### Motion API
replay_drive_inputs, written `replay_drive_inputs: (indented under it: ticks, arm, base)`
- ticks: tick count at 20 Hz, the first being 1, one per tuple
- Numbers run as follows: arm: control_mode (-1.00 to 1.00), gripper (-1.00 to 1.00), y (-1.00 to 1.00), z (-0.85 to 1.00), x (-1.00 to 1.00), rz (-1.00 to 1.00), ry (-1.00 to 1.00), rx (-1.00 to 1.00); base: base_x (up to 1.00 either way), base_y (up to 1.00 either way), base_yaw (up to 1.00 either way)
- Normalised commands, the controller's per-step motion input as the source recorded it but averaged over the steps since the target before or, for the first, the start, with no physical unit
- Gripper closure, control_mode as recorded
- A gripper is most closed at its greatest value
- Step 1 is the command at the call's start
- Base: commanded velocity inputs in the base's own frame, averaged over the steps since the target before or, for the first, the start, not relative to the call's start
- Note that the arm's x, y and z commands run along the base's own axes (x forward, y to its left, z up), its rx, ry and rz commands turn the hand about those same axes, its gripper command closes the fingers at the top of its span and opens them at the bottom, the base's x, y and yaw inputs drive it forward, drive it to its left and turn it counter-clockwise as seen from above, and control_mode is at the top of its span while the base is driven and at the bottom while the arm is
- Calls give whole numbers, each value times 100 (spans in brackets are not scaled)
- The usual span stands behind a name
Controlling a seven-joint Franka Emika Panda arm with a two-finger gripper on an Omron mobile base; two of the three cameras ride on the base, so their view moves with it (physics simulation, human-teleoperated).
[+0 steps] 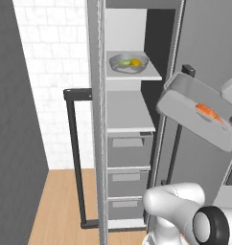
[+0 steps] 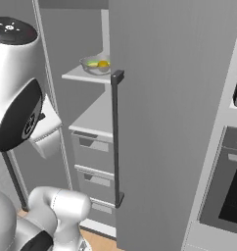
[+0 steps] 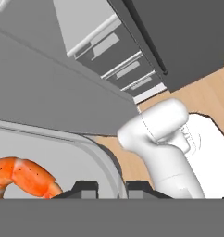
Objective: Take the meat container that has the shrimp and place it on the second highest rack of the freezer. Then take the vegetable container that has the corn and lemon and place it on the highest rack of the freezer.
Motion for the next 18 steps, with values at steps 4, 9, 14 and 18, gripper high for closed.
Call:
replay_drive_inputs:
  ticks: [4, 9, 14, 18]
  arm:
    - [-100, 100, 0, -54, 12, -36, 0, 0]
    - [-100, 100, 18, -61, 23, -34, 0, 0]
    - [-100, 100, 6, -47, 18, -30, 0, 3]
    - [-100, 100, 0, -24, 33, -22, 4, 4]
  base:
    - [0, 0, 0]
    - [0, 0, 0]
    - [0, 0, 0]
    - [0, 0, 0]
